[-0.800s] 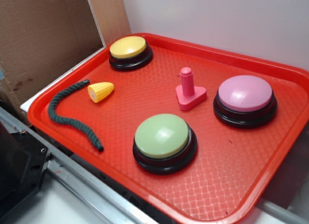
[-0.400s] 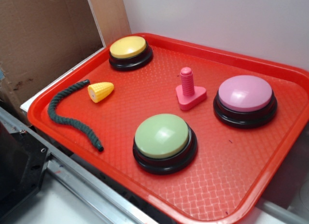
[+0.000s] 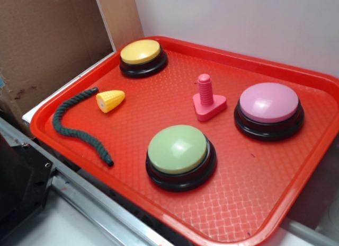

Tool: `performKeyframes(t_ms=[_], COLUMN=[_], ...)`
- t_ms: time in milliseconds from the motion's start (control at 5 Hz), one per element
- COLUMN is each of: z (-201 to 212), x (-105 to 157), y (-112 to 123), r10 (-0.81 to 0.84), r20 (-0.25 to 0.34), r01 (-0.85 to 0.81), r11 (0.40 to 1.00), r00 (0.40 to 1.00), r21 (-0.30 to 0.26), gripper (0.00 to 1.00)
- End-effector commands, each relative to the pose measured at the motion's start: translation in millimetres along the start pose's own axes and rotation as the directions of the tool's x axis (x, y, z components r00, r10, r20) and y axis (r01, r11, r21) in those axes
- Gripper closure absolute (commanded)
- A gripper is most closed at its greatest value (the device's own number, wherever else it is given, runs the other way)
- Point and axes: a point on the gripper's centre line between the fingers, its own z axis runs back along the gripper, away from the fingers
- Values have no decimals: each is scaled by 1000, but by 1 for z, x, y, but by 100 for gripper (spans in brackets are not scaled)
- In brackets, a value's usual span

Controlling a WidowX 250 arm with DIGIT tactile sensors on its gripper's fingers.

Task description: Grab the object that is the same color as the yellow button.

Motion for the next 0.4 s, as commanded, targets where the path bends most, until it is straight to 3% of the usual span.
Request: performKeyframes(t_ms=[0, 200], z=[-36, -73], x=[45, 56], y=[-5, 7], r10=[-91, -114], r20=[-60, -111], r01=[96, 124], r11=[992, 988], r00=[994, 987], r21=[84, 87], gripper=[0, 0])
